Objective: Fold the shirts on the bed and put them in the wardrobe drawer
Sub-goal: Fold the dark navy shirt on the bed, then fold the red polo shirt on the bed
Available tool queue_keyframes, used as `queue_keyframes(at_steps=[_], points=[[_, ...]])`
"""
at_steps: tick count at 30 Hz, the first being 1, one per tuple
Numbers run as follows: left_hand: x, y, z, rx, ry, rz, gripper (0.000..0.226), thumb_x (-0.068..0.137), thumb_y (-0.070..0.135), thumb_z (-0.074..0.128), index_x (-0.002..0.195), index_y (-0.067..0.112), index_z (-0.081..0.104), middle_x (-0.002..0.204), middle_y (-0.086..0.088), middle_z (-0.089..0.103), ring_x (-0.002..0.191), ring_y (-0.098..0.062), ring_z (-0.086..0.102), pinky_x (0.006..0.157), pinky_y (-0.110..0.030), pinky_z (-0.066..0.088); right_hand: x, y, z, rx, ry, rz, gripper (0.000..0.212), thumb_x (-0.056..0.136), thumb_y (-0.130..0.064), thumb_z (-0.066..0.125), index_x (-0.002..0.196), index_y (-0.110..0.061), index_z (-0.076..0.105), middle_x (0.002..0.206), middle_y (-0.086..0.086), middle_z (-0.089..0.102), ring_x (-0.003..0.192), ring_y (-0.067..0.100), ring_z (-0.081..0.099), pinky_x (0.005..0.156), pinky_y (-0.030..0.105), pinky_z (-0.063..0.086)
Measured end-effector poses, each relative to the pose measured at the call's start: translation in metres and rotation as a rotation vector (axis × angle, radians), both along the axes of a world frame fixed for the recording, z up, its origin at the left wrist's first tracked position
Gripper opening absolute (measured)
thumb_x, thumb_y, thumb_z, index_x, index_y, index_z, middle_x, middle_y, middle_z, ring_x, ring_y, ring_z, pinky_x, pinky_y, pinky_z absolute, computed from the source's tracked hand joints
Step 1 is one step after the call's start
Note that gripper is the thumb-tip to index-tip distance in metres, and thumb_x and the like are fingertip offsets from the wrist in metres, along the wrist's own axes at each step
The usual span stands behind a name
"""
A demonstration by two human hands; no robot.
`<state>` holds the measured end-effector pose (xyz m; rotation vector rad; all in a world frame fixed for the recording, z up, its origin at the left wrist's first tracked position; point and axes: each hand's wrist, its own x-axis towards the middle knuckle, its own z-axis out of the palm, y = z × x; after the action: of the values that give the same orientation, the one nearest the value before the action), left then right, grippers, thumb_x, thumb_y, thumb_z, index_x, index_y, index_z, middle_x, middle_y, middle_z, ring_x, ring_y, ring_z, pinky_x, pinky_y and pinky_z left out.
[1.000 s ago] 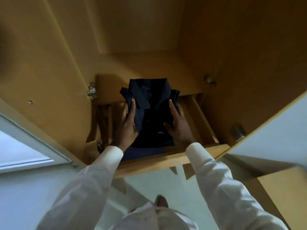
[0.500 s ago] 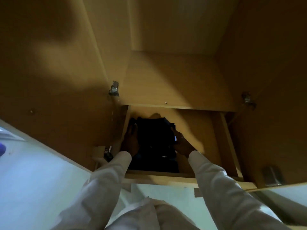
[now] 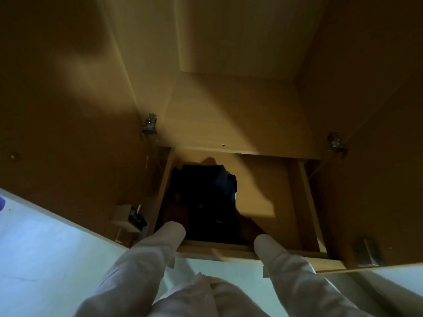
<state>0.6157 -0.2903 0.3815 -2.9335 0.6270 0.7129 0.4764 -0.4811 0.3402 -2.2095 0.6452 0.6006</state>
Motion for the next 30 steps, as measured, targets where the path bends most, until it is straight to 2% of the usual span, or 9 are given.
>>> queue_keyframes(at_steps=[5,7,11,15,17,19,23,26,30], points=[[0.010,-0.009,0.011,0.039,0.036,-0.019,0.042,0.107,0.018,0.030,0.146,0.006,0.034,0.153,-0.015,0.032,0.140,-0.028,0.035,0.113,-0.037,0.031,-0.010,0.002,0.026,-0.004,0.091,0.067,0.066,0.101,-0.039,0.042,0.154,-0.045,0.004,0.128,0.014,0.060,0.105,0.035,0.060,0.088,0.044,0.050],[0.007,-0.013,0.018,0.095,0.052,-0.086,0.040,0.107,0.018,0.030,0.144,0.006,0.038,0.151,-0.014,0.036,0.139,-0.028,0.037,0.112,-0.036,0.033,-0.017,0.001,0.040,-0.008,0.075,0.059,0.071,0.097,-0.037,0.051,0.154,-0.042,0.009,0.131,0.012,0.059,0.108,0.035,0.060,0.089,0.043,0.051],[-0.001,-0.021,0.029,-0.035,0.029,-0.011,0.032,0.101,0.018,0.044,0.126,0.006,0.058,0.131,-0.013,0.059,0.119,-0.028,0.057,0.099,-0.036,0.048,-0.031,-0.002,0.059,0.028,-0.048,-0.073,0.075,0.086,-0.030,0.067,0.150,-0.035,0.027,0.122,0.007,0.063,0.104,0.029,0.062,0.082,0.036,0.051],[-0.026,-0.029,0.031,-0.403,0.129,-0.030,0.029,0.094,0.026,0.056,0.117,0.011,0.065,0.118,-0.011,0.066,0.108,-0.031,0.061,0.090,-0.037,0.051,-0.050,0.006,0.078,0.002,-0.232,-0.211,0.058,0.086,-0.024,0.069,0.140,-0.023,0.047,0.107,0.004,0.068,0.104,0.023,0.064,0.093,0.037,0.051],[-0.046,-0.027,0.036,-0.580,0.163,-0.065,0.032,0.093,0.027,0.059,0.123,0.016,0.063,0.122,-0.003,0.065,0.112,-0.025,0.061,0.090,-0.031,0.050,-0.065,0.021,0.092,0.008,-0.343,-0.296,0.049,0.087,-0.019,0.068,0.134,-0.020,0.054,0.101,-0.001,0.068,0.098,0.015,0.065,0.088,0.023,0.052],[-0.068,-0.020,0.043,-0.720,0.214,-0.111,0.026,0.093,0.028,0.061,0.117,0.022,0.066,0.114,0.003,0.068,0.105,-0.018,0.064,0.086,-0.026,0.049,-0.081,0.043,0.107,-0.019,-0.459,-0.369,0.043,0.088,-0.014,0.066,0.130,-0.019,0.058,0.101,-0.003,0.069,0.092,0.009,0.066,0.080,0.014,0.051],[-0.109,0.017,0.051,-0.921,0.330,-0.239,0.008,0.089,0.022,0.064,0.093,0.029,0.068,0.076,0.013,0.065,0.072,-0.007,0.061,0.066,-0.023,0.046,-0.117,0.096,0.116,-0.161,-0.650,-0.561,0.033,0.087,-0.010,0.061,0.119,-0.018,0.064,0.099,-0.004,0.070,0.087,0.010,0.068,0.078,0.027,0.056],[-0.128,0.064,0.035,-0.935,0.453,-0.322,0.009,0.088,0.018,0.063,0.087,0.026,0.067,0.070,0.015,0.063,0.065,-0.001,0.058,0.062,-0.019,0.046,-0.140,0.152,0.113,-0.154,-0.672,-0.717,0.032,0.088,-0.007,0.060,0.113,-0.024,0.065,0.096,-0.006,0.070,0.082,0.007,0.068,0.073,0.021,0.055],[-0.152,0.134,-0.016,-0.777,0.550,-0.373,0.010,0.089,0.022,0.061,0.093,0.028,0.069,0.076,0.018,0.066,0.067,-0.003,0.060,0.067,-0.018,0.047,-0.169,0.235,0.079,-0.117,-0.571,-0.833,0.028,0.087,-0.009,0.062,0.111,-0.022,0.068,0.093,-0.008,0.070,0.077,0.006,0.065,0.071,0.014,0.050]])
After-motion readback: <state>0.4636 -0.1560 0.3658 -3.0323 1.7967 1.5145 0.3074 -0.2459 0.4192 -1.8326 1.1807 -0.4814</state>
